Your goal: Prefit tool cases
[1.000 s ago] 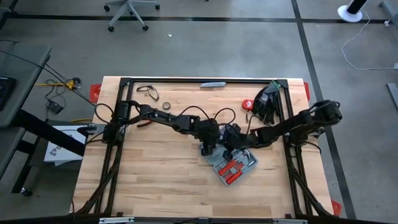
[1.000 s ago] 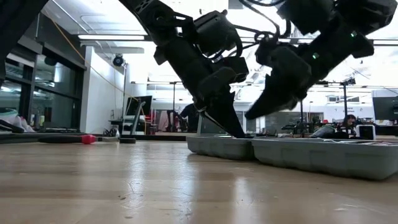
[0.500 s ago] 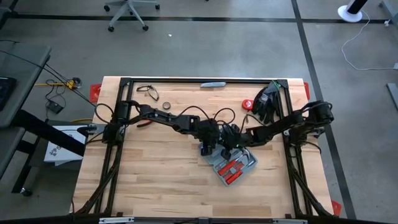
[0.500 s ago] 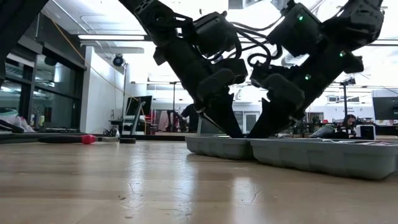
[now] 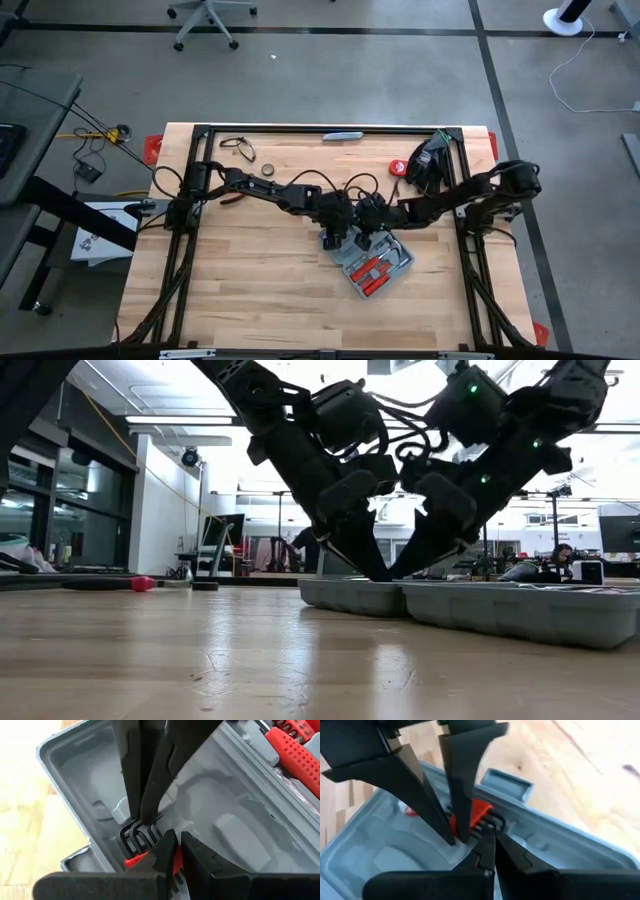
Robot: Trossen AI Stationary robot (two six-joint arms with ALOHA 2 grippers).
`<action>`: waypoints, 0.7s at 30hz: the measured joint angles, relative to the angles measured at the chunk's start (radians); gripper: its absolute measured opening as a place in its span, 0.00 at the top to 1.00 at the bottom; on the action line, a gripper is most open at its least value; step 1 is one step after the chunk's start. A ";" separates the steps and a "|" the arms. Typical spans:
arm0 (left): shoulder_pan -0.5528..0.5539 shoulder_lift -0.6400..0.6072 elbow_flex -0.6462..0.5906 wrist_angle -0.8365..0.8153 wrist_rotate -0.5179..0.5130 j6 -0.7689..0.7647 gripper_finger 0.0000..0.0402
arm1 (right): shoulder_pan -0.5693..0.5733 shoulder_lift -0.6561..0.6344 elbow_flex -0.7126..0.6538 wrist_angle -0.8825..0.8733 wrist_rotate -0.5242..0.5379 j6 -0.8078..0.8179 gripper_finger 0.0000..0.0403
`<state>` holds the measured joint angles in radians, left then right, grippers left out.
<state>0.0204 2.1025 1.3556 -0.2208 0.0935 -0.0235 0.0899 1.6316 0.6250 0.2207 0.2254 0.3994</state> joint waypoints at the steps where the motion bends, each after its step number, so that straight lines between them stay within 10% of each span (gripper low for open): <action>1: 0.000 0.000 0.000 0.000 0.001 0.000 0.93 | -0.008 0.010 0.000 0.018 -0.015 -0.006 1.00; 15: 0.000 -0.042 -0.005 -0.028 0.018 0.014 0.93 | -0.025 0.064 0.003 0.049 -0.077 -0.001 1.00; 21: 0.000 -0.068 -0.005 -0.067 -0.122 0.010 0.93 | -0.025 0.063 0.003 0.043 -0.077 -0.008 1.00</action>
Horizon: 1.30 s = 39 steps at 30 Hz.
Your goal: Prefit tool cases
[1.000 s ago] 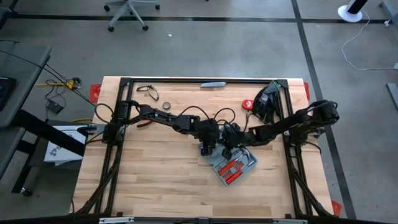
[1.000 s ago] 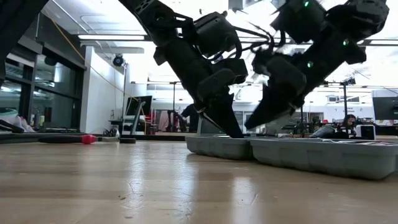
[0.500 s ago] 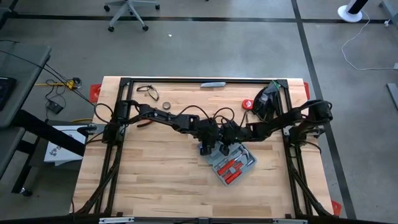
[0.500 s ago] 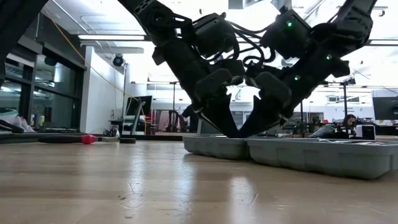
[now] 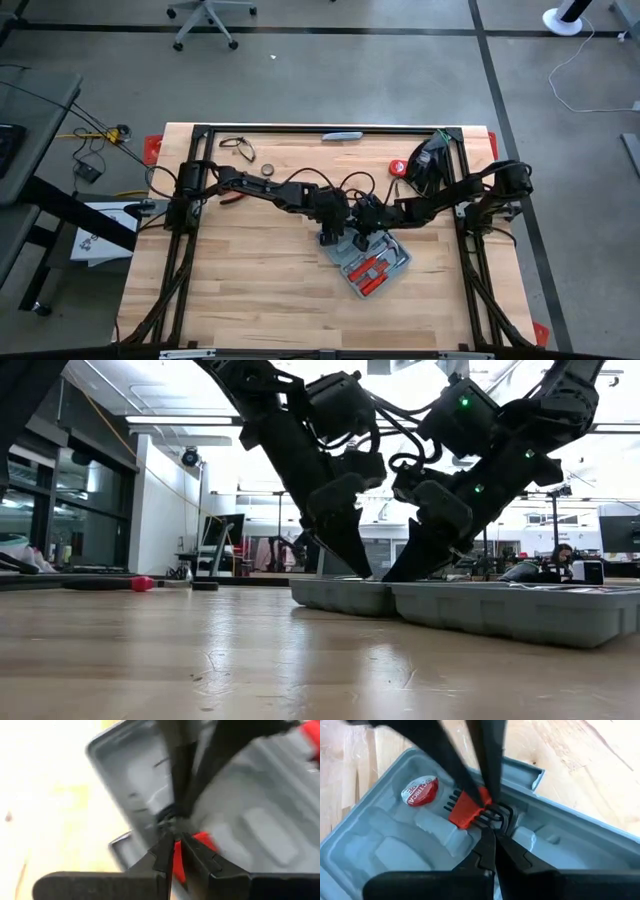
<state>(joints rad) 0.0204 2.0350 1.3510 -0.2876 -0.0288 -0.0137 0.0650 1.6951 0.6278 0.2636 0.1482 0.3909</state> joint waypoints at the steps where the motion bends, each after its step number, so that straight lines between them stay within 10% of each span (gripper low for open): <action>1: 0.000 0.003 0.000 -0.002 -0.003 0.000 0.93 | 0.000 0.000 0.000 0.000 0.000 0.000 1.00; 20: 0.008 0.093 0.010 0.019 0.055 0.007 0.96 | 0.004 -0.038 -0.009 0.001 -0.001 -0.002 1.00; 39: 0.000 0.064 -0.001 0.136 0.178 0.018 0.96 | 0.010 -0.079 -0.268 0.853 -0.148 0.097 1.00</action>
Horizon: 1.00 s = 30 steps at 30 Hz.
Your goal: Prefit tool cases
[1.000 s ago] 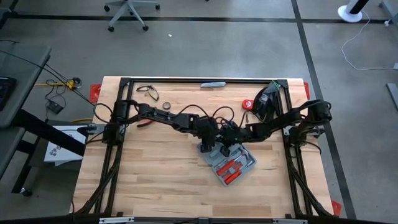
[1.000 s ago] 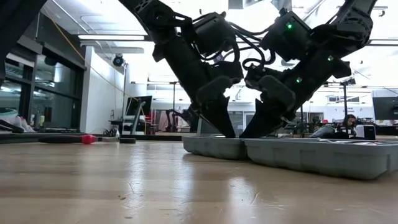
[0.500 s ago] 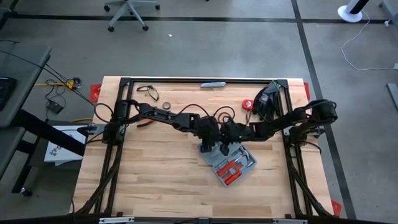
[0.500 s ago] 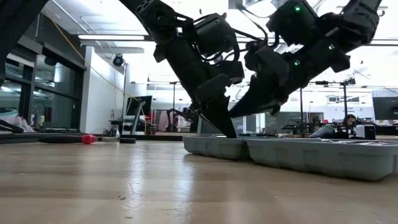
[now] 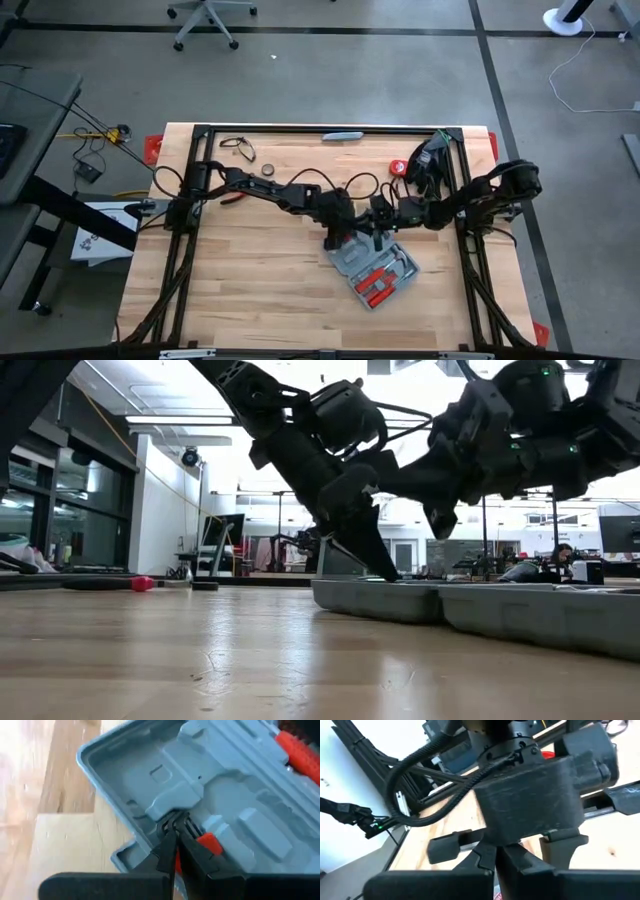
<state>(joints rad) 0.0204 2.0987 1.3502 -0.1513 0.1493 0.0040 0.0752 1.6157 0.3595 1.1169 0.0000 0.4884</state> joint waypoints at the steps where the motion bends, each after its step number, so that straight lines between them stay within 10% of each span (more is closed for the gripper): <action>1: 0.001 -0.001 -0.011 0.008 -0.002 0.000 0.96 | 0.001 0.000 0.000 0.002 0.000 -0.003 1.00; 20: 0.028 -0.423 -0.505 0.353 -0.140 -0.075 0.96 | -0.093 -0.003 0.031 0.019 -0.062 -0.044 1.00; 30: -0.053 -0.408 -0.604 0.383 -0.144 -0.224 0.96 | -0.029 0.096 0.297 -0.565 -0.017 -0.155 1.00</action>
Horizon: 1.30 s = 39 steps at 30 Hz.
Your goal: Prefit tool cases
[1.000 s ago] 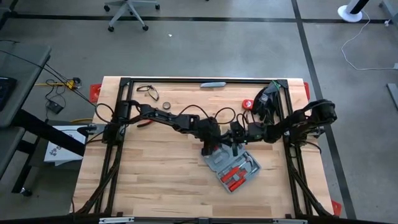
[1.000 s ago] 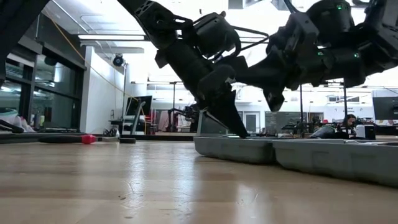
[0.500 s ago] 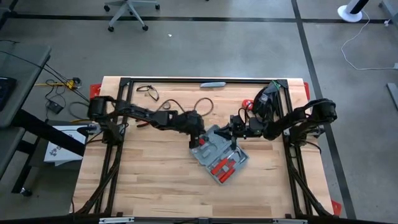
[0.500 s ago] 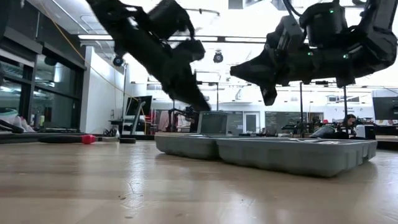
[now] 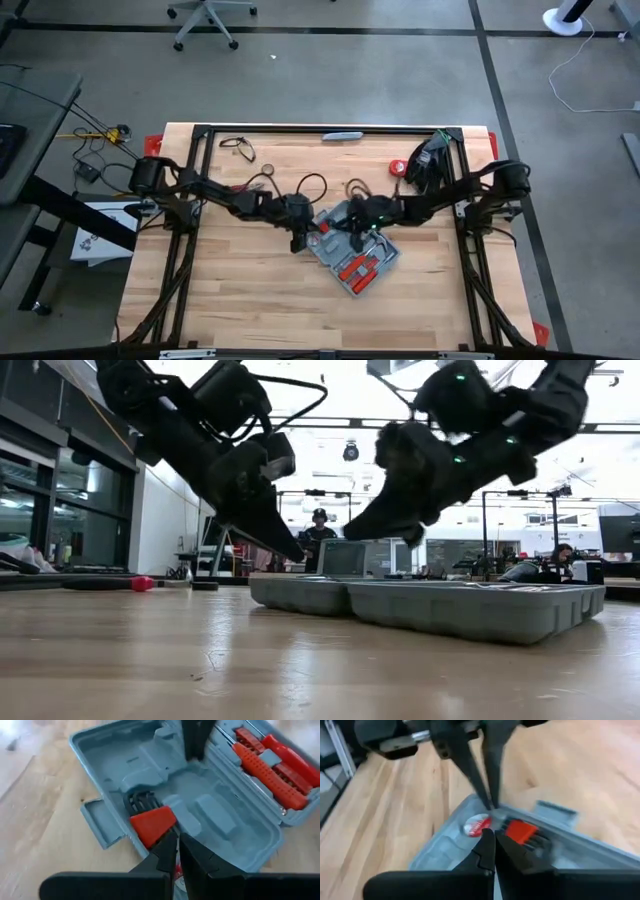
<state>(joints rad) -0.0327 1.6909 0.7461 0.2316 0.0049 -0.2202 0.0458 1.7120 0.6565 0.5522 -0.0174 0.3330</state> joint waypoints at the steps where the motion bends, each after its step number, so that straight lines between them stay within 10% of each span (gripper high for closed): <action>1: -0.006 0.000 -0.001 0.000 -0.011 -0.007 0.96 | 0.004 0.019 0.027 -0.019 -0.005 -0.014 1.00; 19: -0.037 -0.001 0.000 -0.143 -0.119 -0.033 0.96 | -0.036 0.149 0.143 -0.078 -0.068 -0.013 1.00; 30: -0.012 0.000 -0.002 -0.123 -0.324 0.044 0.96 | -0.078 0.125 0.144 0.114 -0.090 -0.027 1.00; 39: -0.032 -0.065 -0.070 0.036 -0.295 0.047 0.96 | -0.170 0.197 0.143 0.575 -0.350 0.138 1.00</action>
<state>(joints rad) -0.0647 1.6263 0.6762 0.2680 -0.2900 -0.1735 -0.1238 1.9088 0.7994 1.1268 -0.3675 0.4706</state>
